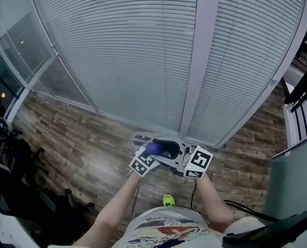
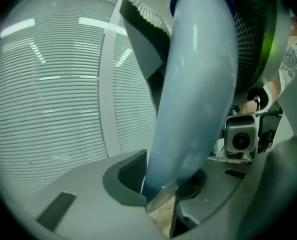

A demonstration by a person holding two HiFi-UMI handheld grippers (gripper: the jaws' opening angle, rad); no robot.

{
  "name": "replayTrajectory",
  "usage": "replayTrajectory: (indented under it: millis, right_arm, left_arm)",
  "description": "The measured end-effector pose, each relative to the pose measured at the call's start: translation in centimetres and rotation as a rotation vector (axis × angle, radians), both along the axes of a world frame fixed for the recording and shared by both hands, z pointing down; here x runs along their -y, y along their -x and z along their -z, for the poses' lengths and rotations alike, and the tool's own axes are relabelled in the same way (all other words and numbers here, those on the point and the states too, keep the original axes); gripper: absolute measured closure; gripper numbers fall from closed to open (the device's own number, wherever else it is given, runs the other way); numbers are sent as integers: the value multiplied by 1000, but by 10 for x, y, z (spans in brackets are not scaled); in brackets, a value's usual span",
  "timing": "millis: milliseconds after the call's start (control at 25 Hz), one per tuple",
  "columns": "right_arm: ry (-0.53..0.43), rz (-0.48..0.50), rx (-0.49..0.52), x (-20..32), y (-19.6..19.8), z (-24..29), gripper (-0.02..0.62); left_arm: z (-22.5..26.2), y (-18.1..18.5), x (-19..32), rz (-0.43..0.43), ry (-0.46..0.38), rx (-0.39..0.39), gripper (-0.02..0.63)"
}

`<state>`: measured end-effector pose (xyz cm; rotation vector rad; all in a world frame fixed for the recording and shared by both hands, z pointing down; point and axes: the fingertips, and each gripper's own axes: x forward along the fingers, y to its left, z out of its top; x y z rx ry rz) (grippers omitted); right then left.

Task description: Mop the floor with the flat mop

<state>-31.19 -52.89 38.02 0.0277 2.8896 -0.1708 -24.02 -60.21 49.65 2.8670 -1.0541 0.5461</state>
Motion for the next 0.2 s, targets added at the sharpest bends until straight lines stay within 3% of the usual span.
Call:
replayTrajectory:
  millis: [200]
  right_arm:
    - [-6,28,7,1,-9,-3,402]
  left_arm:
    - [-3,-7,2,16,-8,9,531]
